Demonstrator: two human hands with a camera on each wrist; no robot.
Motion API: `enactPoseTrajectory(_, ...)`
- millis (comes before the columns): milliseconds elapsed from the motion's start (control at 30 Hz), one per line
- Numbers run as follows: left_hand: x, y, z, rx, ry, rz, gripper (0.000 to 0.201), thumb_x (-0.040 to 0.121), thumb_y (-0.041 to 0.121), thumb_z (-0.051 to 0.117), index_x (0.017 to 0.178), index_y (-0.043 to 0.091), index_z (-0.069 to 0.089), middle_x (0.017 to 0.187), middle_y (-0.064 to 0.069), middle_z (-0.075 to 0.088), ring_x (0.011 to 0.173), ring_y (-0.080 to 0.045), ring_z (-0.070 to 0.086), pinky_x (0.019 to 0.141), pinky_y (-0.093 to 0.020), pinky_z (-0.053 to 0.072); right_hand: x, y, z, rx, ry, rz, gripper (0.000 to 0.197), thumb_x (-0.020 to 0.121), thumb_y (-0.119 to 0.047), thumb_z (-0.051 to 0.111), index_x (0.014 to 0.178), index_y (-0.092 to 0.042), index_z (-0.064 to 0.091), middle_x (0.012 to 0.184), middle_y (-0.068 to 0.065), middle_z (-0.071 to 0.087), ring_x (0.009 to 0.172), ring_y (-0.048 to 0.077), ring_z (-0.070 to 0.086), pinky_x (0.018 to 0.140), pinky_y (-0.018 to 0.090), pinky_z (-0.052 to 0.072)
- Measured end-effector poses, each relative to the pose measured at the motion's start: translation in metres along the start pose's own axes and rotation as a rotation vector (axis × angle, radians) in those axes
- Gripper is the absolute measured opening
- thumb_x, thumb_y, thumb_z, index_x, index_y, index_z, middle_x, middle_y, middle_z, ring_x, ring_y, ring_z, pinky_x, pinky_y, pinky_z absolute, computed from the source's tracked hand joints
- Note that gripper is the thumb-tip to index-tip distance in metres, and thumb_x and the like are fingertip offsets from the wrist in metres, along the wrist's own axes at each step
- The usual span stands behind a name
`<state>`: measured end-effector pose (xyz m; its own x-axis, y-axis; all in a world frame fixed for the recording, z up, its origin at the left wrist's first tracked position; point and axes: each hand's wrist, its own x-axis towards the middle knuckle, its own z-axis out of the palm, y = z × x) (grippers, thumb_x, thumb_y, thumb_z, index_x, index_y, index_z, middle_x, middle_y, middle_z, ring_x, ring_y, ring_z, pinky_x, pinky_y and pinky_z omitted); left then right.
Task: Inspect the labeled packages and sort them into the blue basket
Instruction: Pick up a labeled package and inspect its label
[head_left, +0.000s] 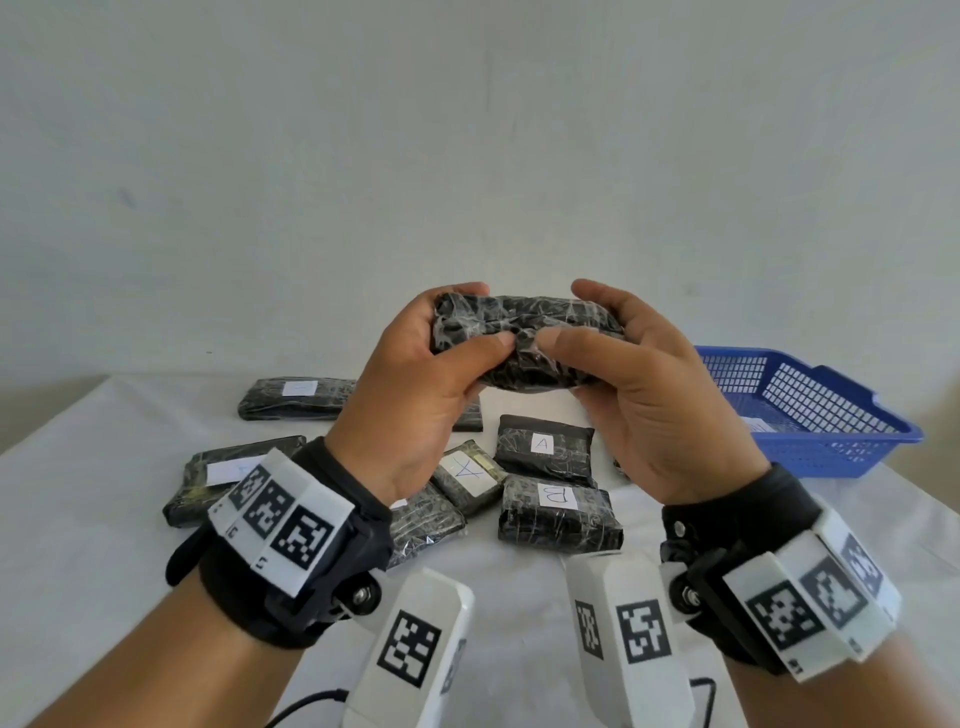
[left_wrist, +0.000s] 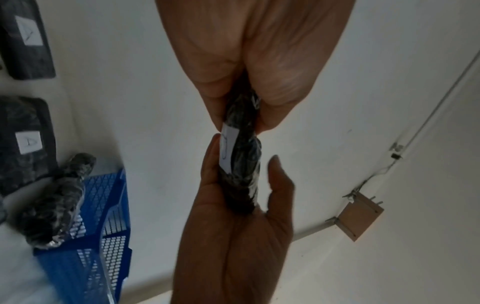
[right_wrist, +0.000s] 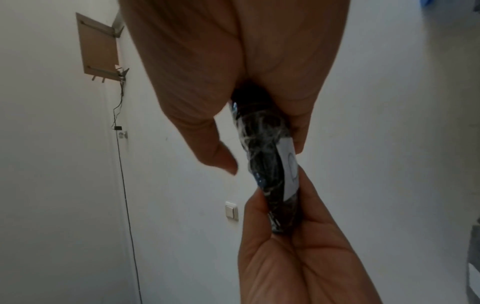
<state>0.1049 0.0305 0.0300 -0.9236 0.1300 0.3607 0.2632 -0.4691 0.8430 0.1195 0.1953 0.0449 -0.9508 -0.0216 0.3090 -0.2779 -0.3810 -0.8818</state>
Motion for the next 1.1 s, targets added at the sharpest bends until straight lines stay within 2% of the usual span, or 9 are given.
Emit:
enactPoseTrajectory(133, 0.002, 0.002, 0.000, 0.029, -0.013, 0.002, 0.030, 0.099, -0.008, 0.055, 0.123, 0.009, 0.061, 0.090, -0.002, 0.077, 0.086, -0.012, 0.075, 0.074, -0.021, 0.059, 0.003, 0.006, 0.005, -0.067, 0.083, -0.039, 0.067, 0.069, -0.005, 0.077, 0.132, -0.009, 0.056, 0.113, 0.021, 0.074, 0.099, 0.030, 0.076, 0.093, 0.040, 0.061)
enactPoseTrajectory(367, 0.003, 0.004, -0.004, -0.014, 0.011, -0.037, 0.029, 0.102, -0.007, 0.047, 0.121, 0.007, 0.063, 0.100, -0.011, 0.075, 0.092, -0.016, 0.074, 0.077, -0.023, 0.062, 0.002, 0.003, 0.004, -0.044, 0.028, -0.009, 0.073, 0.071, 0.000, 0.079, 0.138, -0.009, 0.052, 0.111, 0.015, 0.070, 0.099, 0.023, 0.075, 0.091, 0.032, 0.059)
enactPoseTrajectory(500, 0.002, 0.006, -0.004, -0.023, -0.020, -0.061, 0.030, 0.104, -0.004, 0.044, 0.125, 0.006, 0.062, 0.099, -0.012, 0.070, 0.093, -0.017, 0.070, 0.081, -0.026, 0.060, 0.005, 0.003, 0.000, 0.024, 0.055, 0.015, 0.056, 0.085, 0.016, 0.068, 0.136, -0.002, 0.054, 0.099, 0.015, 0.072, 0.088, 0.021, 0.075, 0.081, 0.028, 0.061)
enactPoseTrajectory(600, 0.002, 0.002, -0.005, -0.053, 0.029, -0.092, 0.030, 0.104, -0.007, 0.043, 0.125, 0.002, 0.062, 0.099, -0.014, 0.072, 0.092, -0.019, 0.071, 0.080, -0.026, 0.062, 0.004, 0.000, -0.002, 0.160, 0.003, 0.088, 0.055, 0.083, 0.016, 0.064, 0.135, 0.004, 0.052, 0.116, 0.023, 0.065, 0.101, 0.027, 0.071, 0.089, 0.030, 0.062)
enactPoseTrajectory(667, 0.003, 0.003, -0.006, -0.114, 0.057, -0.123, 0.028, 0.104, -0.005, 0.043, 0.122, 0.001, 0.064, 0.097, -0.014, 0.074, 0.090, -0.019, 0.072, 0.076, -0.025, 0.063, 0.004, -0.001, -0.003, 0.237, 0.008, 0.101, 0.053, 0.083, 0.015, 0.057, 0.136, 0.007, 0.052, 0.115, 0.023, 0.061, 0.106, 0.030, 0.065, 0.097, 0.037, 0.058)
enactPoseTrajectory(767, 0.003, 0.005, -0.007, -0.140, 0.039, -0.122, 0.027, 0.104, -0.002, 0.044, 0.120, 0.003, 0.065, 0.097, -0.011, 0.073, 0.090, -0.017, 0.071, 0.084, -0.028, 0.061, 0.004, 0.002, -0.006, 0.245, 0.074, 0.097, 0.048, 0.094, 0.020, 0.039, 0.139, 0.010, 0.050, 0.114, 0.026, 0.060, 0.108, 0.034, 0.062, 0.111, 0.049, 0.048)
enactPoseTrajectory(933, 0.004, 0.003, -0.007, -0.134, 0.083, -0.150, 0.028, 0.104, -0.004, 0.043, 0.119, -0.001, 0.065, 0.099, -0.014, 0.073, 0.089, -0.019, 0.072, 0.075, -0.026, 0.063, 0.004, 0.001, -0.008, 0.302, 0.059, 0.115, 0.053, 0.079, 0.011, 0.055, 0.132, 0.011, 0.054, 0.112, 0.021, 0.058, 0.108, 0.031, 0.060, 0.111, 0.044, 0.049)
enactPoseTrajectory(1033, 0.005, 0.006, -0.008, -0.133, 0.069, -0.157, 0.023, 0.102, 0.000, 0.047, 0.113, 0.002, 0.067, 0.102, -0.013, 0.072, 0.093, -0.019, 0.070, 0.081, -0.028, 0.062, 0.005, 0.002, -0.010, 0.281, 0.062, 0.106, 0.046, 0.092, 0.017, 0.045, 0.138, 0.012, 0.051, 0.114, 0.024, 0.062, 0.108, 0.031, 0.062, 0.103, 0.039, 0.054)
enactPoseTrajectory(1100, 0.006, 0.007, -0.007, -0.084, 0.062, -0.151, 0.024, 0.101, -0.004, 0.047, 0.114, 0.002, 0.067, 0.097, -0.013, 0.073, 0.088, -0.017, 0.072, 0.075, -0.025, 0.063, 0.005, 0.002, -0.010, 0.252, 0.073, 0.097, 0.045, 0.094, 0.017, 0.046, 0.138, 0.012, 0.051, 0.114, 0.024, 0.063, 0.107, 0.031, 0.063, 0.101, 0.039, 0.055)
